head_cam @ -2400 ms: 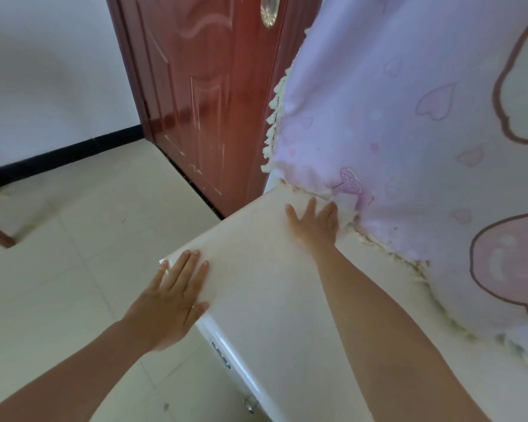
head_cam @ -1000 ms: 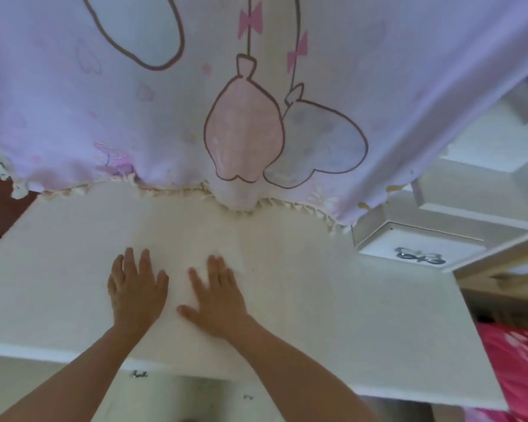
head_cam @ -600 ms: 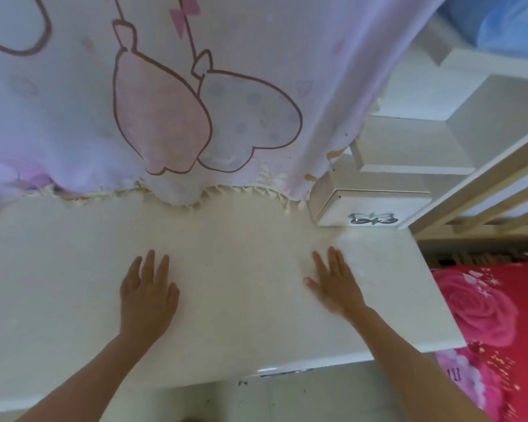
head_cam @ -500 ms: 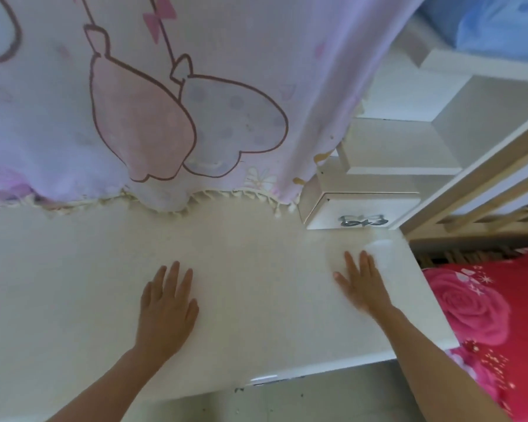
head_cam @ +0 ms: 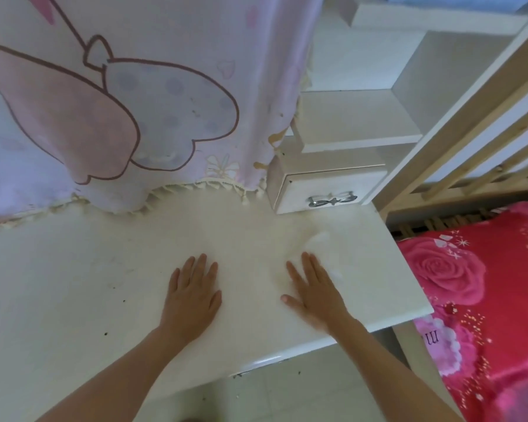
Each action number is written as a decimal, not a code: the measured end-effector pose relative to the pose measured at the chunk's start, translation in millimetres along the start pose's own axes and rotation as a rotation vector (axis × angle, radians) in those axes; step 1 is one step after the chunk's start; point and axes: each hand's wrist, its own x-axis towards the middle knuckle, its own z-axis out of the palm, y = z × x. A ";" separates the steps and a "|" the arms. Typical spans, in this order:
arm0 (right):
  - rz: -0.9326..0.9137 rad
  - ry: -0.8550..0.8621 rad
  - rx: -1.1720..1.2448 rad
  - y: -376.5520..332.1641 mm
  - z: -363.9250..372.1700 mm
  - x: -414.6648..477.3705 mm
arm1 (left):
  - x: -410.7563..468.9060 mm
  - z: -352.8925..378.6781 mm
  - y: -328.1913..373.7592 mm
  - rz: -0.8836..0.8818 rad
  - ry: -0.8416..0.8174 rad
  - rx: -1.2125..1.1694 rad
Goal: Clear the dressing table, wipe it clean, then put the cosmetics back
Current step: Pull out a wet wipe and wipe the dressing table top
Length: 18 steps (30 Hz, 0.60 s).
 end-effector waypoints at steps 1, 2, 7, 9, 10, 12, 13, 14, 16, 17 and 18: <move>0.101 0.069 0.028 20.0 3.5 -9.3 | -2.3 0.4 0.5 0.014 0.025 -0.009; 0.218 0.144 0.056 39.6 6.1 -20.4 | -5.4 0.9 1.7 0.025 0.039 -0.017; 0.458 0.243 0.140 100.7 11.4 -56.3 | -22.9 5.1 15.0 0.043 0.074 -0.063; 0.541 0.288 0.186 97.7 13.6 -57.4 | -32.2 3.6 17.2 0.048 0.095 -0.077; 0.608 0.353 0.215 87.1 15.0 -57.6 | -37.0 1.4 15.2 0.043 0.112 -0.078; 0.690 0.451 0.314 46.5 21.7 -59.2 | -50.3 -3.6 2.6 -0.004 0.106 -0.066; 0.639 0.503 0.325 19.4 29.3 -59.2 | -59.8 -6.4 -7.5 -0.037 0.098 -0.060; 0.506 0.574 0.289 -12.2 40.7 -59.4 | -71.0 -9.1 -19.1 -0.075 0.098 -0.061; 0.202 0.568 0.320 -80.3 67.5 -58.3 | -97.5 -16.6 -45.0 -0.169 0.085 -0.082; 0.086 0.539 0.322 -114.8 83.8 -56.9 | -112.8 -22.2 -59.3 -0.228 0.078 -0.088; -0.026 0.510 0.297 -149.7 96.7 -56.0 | -129.9 -27.7 -74.4 -0.295 0.080 -0.087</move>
